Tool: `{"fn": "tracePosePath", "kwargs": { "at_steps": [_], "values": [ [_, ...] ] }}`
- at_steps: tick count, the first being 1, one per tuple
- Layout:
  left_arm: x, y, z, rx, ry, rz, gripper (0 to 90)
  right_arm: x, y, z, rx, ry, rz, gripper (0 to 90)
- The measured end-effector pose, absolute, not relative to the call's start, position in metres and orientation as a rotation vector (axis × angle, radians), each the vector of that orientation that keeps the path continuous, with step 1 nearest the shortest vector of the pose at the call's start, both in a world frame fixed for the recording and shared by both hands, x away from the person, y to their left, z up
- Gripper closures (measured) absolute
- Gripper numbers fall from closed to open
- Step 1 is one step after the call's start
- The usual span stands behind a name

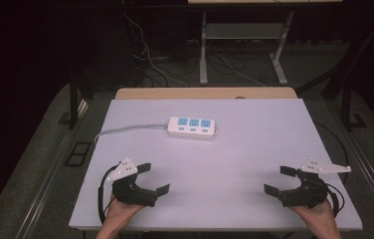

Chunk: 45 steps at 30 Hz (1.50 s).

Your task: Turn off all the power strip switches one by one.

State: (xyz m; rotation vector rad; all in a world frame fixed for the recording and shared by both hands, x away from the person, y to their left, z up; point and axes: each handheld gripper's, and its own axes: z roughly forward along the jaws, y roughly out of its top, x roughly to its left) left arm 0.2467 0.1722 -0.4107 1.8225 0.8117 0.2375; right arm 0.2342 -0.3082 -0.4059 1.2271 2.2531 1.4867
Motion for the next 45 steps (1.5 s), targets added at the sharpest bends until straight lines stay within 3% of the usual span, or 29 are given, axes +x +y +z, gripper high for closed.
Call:
{"fn": "tracePosePath", "kwargs": {
  "at_steps": [45],
  "values": [
    [0.256,0.169,-0.393,1.898,0.815,0.197,0.0,0.24,-0.304,-0.41,1.226,2.309,1.49,0.6]
  ]
}}
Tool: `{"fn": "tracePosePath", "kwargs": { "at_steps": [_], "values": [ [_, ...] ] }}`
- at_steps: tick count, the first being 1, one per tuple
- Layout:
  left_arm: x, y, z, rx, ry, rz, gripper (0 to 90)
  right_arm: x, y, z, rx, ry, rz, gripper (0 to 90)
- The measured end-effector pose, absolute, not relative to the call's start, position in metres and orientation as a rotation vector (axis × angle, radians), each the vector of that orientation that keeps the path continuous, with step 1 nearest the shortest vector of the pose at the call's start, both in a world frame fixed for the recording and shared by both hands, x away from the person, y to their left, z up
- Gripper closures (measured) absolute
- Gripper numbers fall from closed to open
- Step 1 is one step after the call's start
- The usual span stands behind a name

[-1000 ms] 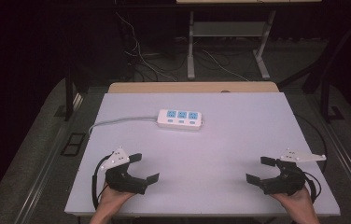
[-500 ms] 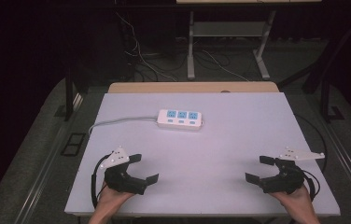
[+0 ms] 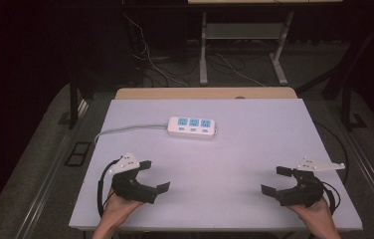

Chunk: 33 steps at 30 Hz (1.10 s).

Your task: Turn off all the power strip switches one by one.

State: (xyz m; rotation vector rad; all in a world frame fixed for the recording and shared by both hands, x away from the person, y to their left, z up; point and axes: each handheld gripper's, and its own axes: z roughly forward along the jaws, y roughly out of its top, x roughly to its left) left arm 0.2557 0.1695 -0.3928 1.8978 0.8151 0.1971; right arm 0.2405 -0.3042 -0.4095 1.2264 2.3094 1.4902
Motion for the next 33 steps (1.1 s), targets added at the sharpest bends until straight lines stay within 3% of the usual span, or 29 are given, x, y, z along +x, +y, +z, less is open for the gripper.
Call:
{"fn": "tracePosePath", "kwargs": {
  "at_steps": [33],
  "values": [
    [0.294,0.157,-0.37,2.01,0.782,0.147,0.0,0.239,-0.304,-0.412,1.222,2.321,1.474,0.6]
  ]
}}
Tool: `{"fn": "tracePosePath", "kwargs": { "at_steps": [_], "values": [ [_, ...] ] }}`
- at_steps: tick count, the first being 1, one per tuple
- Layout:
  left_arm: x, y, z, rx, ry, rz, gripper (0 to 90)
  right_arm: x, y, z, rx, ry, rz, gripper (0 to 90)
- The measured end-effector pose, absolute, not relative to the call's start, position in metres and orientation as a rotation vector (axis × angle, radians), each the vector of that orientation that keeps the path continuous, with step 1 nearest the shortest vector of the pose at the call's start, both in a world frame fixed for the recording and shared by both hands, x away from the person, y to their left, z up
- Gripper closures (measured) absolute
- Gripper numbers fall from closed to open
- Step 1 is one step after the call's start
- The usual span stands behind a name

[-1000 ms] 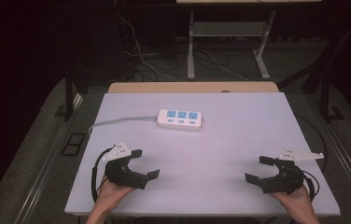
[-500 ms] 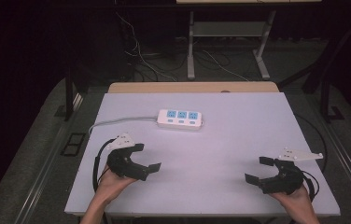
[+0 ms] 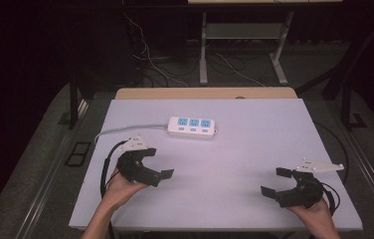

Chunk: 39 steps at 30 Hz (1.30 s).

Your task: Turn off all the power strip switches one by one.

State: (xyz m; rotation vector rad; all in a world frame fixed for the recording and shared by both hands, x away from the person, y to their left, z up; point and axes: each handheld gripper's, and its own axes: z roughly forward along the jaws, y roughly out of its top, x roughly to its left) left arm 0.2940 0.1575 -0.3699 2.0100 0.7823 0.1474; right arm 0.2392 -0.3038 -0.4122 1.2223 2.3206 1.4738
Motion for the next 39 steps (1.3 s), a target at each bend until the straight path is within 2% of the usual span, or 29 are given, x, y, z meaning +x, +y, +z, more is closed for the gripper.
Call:
{"fn": "tracePosePath", "kwargs": {
  "at_steps": [39],
  "values": [
    [0.358,0.134,-0.337,2.178,0.711,0.156,0.0,0.238,-0.305,-0.414,1.223,2.327,1.463,0.6]
  ]
}}
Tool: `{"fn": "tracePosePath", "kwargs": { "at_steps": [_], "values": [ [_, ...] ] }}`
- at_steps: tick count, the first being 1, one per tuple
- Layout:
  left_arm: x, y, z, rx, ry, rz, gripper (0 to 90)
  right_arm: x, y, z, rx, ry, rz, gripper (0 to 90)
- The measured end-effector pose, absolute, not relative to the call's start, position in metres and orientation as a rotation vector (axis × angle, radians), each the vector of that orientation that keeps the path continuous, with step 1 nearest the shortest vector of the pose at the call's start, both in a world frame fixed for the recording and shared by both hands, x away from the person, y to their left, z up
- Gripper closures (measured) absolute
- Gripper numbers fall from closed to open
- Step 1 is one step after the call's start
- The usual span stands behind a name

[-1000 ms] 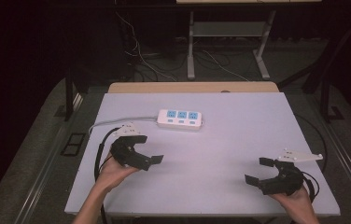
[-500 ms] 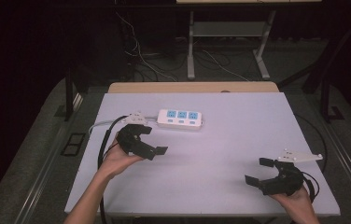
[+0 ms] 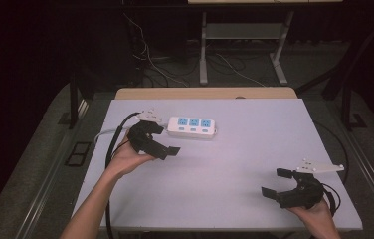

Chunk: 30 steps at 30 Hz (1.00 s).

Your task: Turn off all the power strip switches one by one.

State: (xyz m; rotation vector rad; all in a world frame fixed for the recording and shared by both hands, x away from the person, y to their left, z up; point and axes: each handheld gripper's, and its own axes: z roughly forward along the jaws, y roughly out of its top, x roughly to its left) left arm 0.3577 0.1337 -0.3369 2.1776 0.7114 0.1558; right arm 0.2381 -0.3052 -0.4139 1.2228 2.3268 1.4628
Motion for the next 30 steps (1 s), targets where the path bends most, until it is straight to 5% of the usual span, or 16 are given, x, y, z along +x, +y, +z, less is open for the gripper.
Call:
{"fn": "tracePosePath", "kwargs": {
  "at_steps": [30],
  "values": [
    [0.412,0.115,-0.337,2.326,0.687,0.13,11.8,0.238,-0.309,-0.415,1.232,2.317,1.464,0.6]
  ]
}}
